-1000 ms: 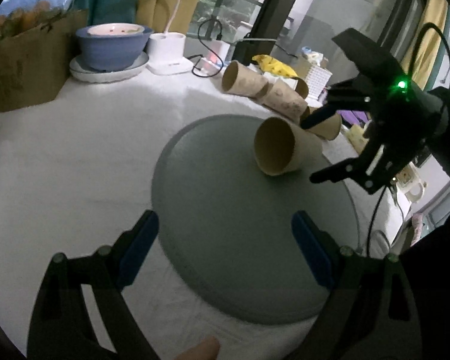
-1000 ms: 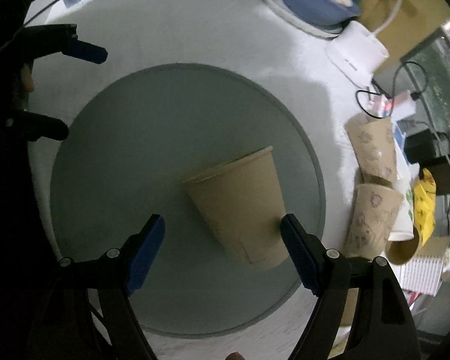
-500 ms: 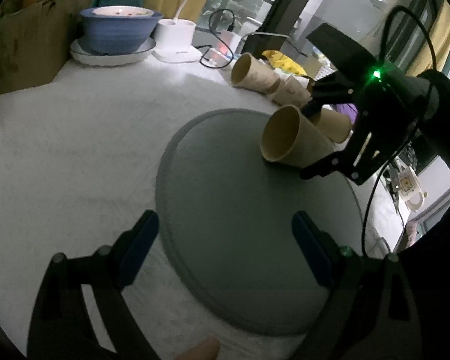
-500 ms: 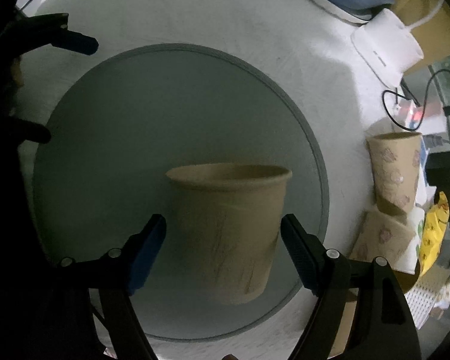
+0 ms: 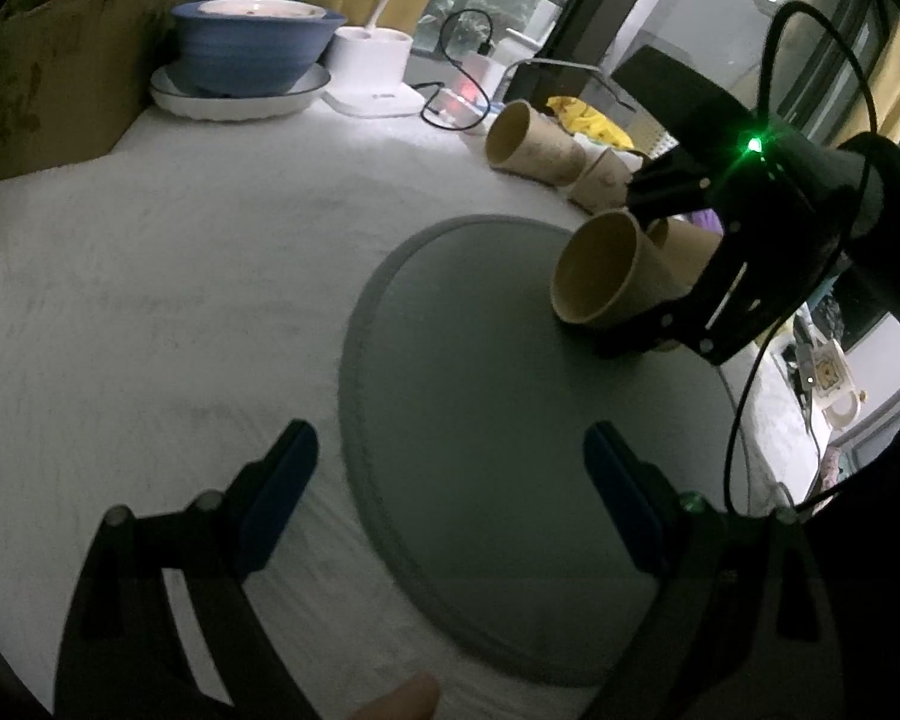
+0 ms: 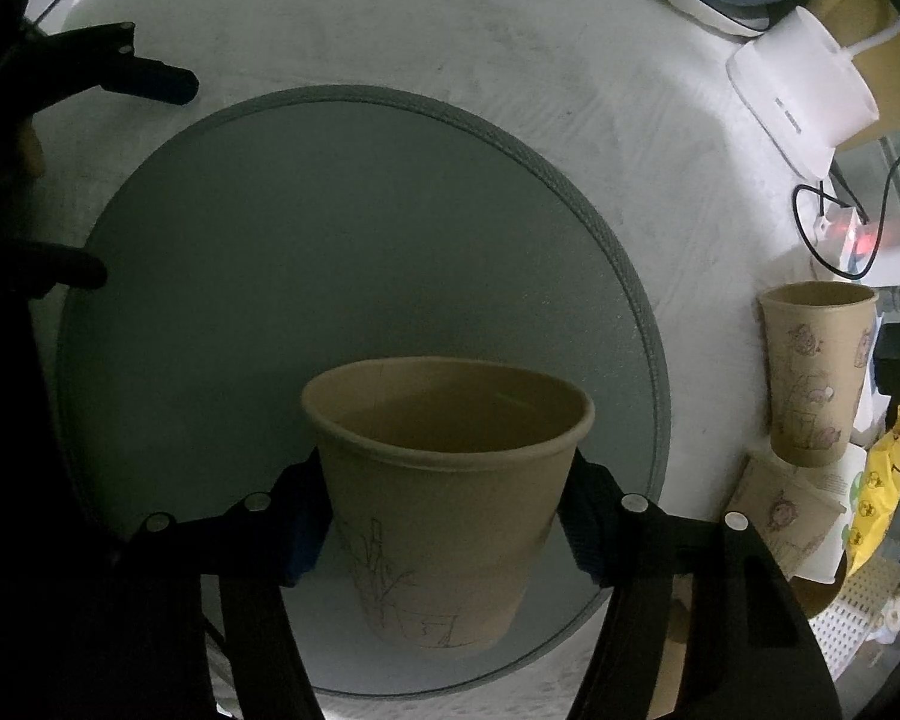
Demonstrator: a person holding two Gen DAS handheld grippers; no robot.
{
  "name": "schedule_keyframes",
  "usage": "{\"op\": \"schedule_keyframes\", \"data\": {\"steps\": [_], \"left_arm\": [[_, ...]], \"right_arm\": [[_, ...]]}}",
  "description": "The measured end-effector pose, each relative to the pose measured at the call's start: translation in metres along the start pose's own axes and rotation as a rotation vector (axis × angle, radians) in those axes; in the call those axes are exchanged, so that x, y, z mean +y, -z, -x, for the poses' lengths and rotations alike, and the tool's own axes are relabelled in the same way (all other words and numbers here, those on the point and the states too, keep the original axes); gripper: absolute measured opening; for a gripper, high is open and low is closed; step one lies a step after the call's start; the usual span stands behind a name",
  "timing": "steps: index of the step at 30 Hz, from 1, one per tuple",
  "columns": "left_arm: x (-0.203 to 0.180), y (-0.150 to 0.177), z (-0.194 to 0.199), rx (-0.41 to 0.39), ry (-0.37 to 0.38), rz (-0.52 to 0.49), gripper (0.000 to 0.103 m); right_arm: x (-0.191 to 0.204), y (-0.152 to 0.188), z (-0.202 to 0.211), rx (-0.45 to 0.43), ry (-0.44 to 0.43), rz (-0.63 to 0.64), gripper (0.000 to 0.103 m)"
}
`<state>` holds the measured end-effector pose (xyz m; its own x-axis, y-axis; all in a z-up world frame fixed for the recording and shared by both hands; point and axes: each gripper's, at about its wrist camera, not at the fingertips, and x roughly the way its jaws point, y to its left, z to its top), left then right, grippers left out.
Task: Flip cup upright
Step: 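Grasp the cup with the right gripper and rotate it rim up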
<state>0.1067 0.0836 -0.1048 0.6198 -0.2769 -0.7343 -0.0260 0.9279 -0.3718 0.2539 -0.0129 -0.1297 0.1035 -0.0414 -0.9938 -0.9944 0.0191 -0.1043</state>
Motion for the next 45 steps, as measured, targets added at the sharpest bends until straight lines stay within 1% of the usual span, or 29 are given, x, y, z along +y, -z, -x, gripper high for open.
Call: {"op": "schedule_keyframes", "data": {"steps": [6,12,15,18,24,25,28,32,36,38,41,45], "left_arm": [[-0.002,-0.001,0.003,-0.006,-0.007,-0.007,0.091],[-0.011,-0.007,0.01,-0.024,-0.028,-0.04,0.091],[-0.017,-0.012,0.016,-0.039,-0.035,-0.066,0.091],[-0.023,-0.018,0.024,-0.064,-0.042,-0.089,0.091],[-0.037,-0.024,0.037,-0.105,-0.035,-0.124,0.091],[-0.04,-0.025,0.038,-0.107,-0.035,-0.131,0.091],[-0.047,-0.026,0.04,-0.116,-0.034,-0.153,0.091],[-0.053,-0.029,0.04,-0.123,-0.03,-0.169,0.091],[-0.057,-0.031,0.037,-0.12,-0.042,-0.181,0.091],[-0.059,-0.03,0.038,-0.119,-0.044,-0.186,0.091],[-0.06,-0.03,0.038,-0.126,-0.055,-0.191,0.091],[-0.057,-0.032,0.033,-0.13,-0.064,-0.17,0.091]], "right_arm": [[0.006,0.002,0.005,-0.03,0.012,-0.01,0.067],[0.009,0.011,0.03,-0.125,0.047,-0.07,0.067],[0.014,0.023,0.047,-0.197,0.063,-0.128,0.067],[0.017,0.042,0.062,-0.275,0.07,-0.198,0.067],[0.026,0.066,0.089,-0.496,0.096,-0.375,0.067],[0.034,0.071,0.089,-0.524,0.103,-0.399,0.067],[0.036,0.081,0.087,-0.606,0.123,-0.475,0.067],[0.043,0.095,0.086,-0.708,0.174,-0.567,0.067],[0.056,0.112,0.087,-0.809,0.232,-0.661,0.067],[0.057,0.118,0.082,-0.865,0.245,-0.706,0.067],[0.056,0.123,0.073,-0.92,0.25,-0.749,0.067],[0.054,0.119,0.064,-0.958,0.252,-0.766,0.067]]}}
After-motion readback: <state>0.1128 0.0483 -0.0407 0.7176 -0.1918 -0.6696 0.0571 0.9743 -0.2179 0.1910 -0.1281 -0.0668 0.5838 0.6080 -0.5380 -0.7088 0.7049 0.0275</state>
